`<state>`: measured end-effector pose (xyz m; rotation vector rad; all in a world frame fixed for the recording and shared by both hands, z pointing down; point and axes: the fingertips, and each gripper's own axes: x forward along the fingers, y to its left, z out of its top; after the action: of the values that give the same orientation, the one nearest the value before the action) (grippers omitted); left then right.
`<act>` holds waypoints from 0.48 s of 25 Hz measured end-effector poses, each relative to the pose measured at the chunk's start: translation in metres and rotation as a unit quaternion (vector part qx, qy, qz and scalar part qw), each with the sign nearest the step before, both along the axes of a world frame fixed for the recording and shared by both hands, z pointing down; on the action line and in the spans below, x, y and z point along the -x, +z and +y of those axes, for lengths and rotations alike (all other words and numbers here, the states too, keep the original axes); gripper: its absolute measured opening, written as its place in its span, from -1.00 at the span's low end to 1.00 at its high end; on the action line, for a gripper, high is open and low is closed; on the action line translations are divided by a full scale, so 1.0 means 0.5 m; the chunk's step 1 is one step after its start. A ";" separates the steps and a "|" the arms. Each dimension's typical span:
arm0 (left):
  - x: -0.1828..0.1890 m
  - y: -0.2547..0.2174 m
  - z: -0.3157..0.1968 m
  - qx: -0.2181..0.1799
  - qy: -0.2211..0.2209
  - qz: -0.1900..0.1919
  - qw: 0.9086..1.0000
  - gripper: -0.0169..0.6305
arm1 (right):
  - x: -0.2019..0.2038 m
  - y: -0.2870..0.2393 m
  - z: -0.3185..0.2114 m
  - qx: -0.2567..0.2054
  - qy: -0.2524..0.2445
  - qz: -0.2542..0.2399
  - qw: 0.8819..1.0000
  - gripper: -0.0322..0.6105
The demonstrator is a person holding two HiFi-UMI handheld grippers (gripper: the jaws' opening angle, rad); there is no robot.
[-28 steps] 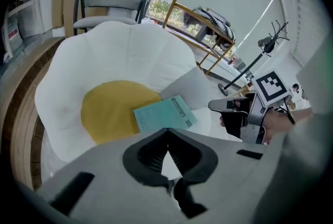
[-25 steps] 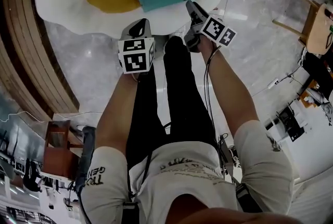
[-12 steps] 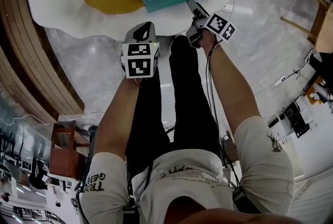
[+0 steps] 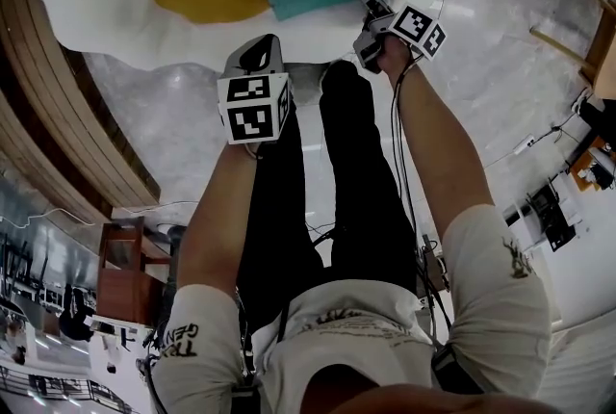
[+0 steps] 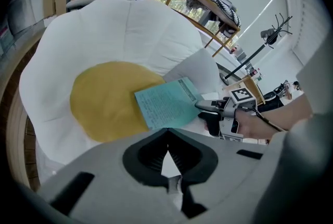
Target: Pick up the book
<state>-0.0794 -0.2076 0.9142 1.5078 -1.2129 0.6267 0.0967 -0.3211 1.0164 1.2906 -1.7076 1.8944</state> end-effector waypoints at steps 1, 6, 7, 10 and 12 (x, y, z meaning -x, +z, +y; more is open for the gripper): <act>0.000 0.002 0.000 0.001 -0.001 0.001 1.000 -0.89 | 0.001 0.006 0.002 0.004 0.001 0.000 1.000 -0.15; -0.017 0.007 -0.006 0.002 0.005 0.006 1.000 -0.89 | 0.002 0.019 -0.003 0.009 0.005 -0.013 1.000 -0.15; -0.019 0.007 -0.009 0.002 0.004 0.007 1.000 -0.89 | 0.003 0.019 -0.006 0.008 0.005 -0.018 1.000 -0.15; -0.022 0.008 -0.014 0.001 0.002 0.011 1.000 -0.89 | 0.008 0.017 -0.015 0.002 0.012 -0.030 0.999 -0.15; -0.021 0.011 -0.015 0.003 0.003 0.011 1.000 -0.89 | 0.008 0.020 -0.018 -0.001 0.015 -0.029 0.999 -0.15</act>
<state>-0.0687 -0.2151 0.9199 1.5103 -1.1885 0.6162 0.0926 -0.3302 1.0265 1.2829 -1.7282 1.9649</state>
